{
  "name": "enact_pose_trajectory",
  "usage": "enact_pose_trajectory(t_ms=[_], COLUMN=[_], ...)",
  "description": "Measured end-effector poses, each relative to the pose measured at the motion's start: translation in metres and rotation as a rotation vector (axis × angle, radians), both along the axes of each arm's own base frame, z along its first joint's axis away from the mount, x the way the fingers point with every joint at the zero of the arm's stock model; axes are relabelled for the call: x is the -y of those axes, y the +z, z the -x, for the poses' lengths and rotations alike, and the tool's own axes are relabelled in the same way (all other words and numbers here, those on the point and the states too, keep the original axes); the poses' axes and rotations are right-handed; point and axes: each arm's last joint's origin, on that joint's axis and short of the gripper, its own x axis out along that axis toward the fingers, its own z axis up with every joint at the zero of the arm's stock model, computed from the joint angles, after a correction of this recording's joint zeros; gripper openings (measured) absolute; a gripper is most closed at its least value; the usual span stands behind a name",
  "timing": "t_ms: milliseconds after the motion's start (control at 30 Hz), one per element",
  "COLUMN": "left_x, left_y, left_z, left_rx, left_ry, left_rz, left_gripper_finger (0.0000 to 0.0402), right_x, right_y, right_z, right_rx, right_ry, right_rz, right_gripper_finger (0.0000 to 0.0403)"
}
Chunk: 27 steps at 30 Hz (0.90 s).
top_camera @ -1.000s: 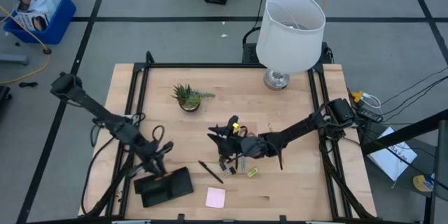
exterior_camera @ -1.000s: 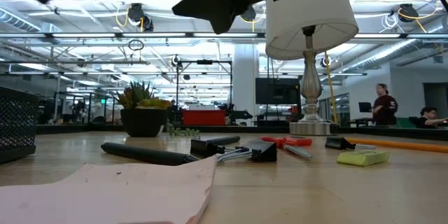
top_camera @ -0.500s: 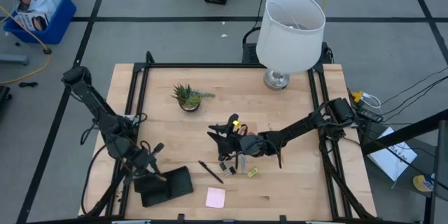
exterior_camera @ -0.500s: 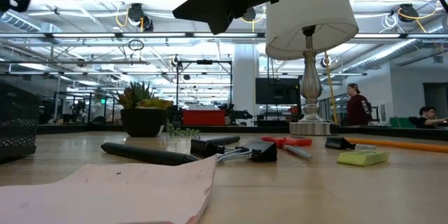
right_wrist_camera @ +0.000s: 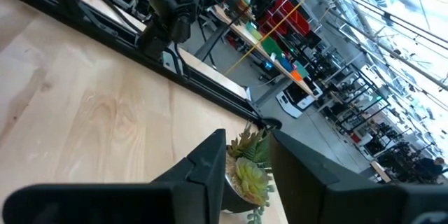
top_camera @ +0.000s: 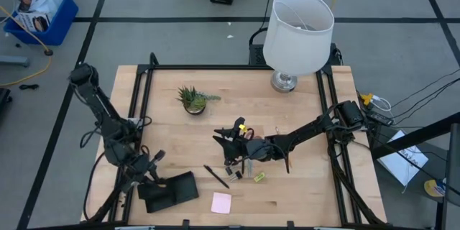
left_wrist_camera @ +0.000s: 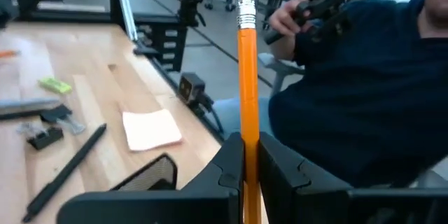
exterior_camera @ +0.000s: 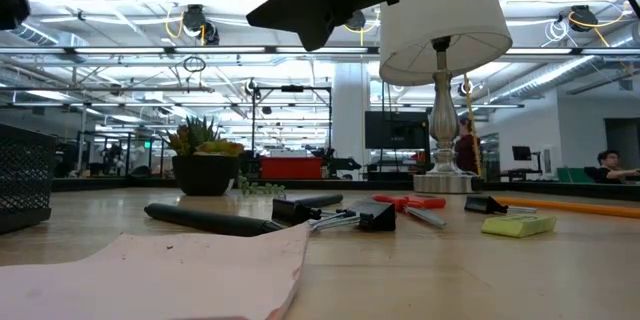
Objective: Pick and place office supplies into organizer
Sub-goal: Put the left pencil into the top left section of the desk organizer
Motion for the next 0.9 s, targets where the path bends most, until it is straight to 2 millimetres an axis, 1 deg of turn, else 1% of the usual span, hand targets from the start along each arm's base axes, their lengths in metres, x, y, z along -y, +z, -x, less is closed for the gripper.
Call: enact_pose_trajectory(t_ms=[300, 400, 467, 533, 667, 767, 900], left_x=[0.011, 0.013, 0.013, 0.01, 0.0, -0.005, -0.005], left_y=[0.003, 0.005, 0.003, -0.001, -0.021, -0.025, -0.029], left_z=[0.022, 0.029, 0.033, 0.037, 0.038, 0.04, 0.04], left_rx=[0.143, 0.198, 0.253, 0.289, 0.275, 0.292, 0.285], left_ry=[0.028, -0.002, -0.024, -0.026, 0.027, 0.019, 0.007], left_rz=[-0.103, -0.098, -0.065, -0.037, -0.021, 0.06, 0.02], left_gripper_finger=[0.0023, 0.0023, 0.0023, 0.0024, 0.0024, 0.0025, 0.003], right_x=[0.002, 0.002, 0.002, 0.002, 0.002, 0.001, 0.001], right_y=[0.0, 0.0, 0.0, 0.0, 0.0, 0.0, 0.0], right_z=[-0.001, -0.001, -0.001, -0.001, -0.001, 0.0, 0.0], right_rx=[0.024, 0.024, 0.024, 0.024, 0.033, 0.033, 0.033], right_ry=[-0.011, -0.011, -0.011, -0.011, -0.013, -0.012, -0.012], right_rz=[-0.054, -0.055, -0.055, -0.055, -0.076, -0.078, -0.079], right_gripper_finger=[0.0102, 0.0101, 0.01, 0.0101, 0.0102, 0.0102, 0.0102])
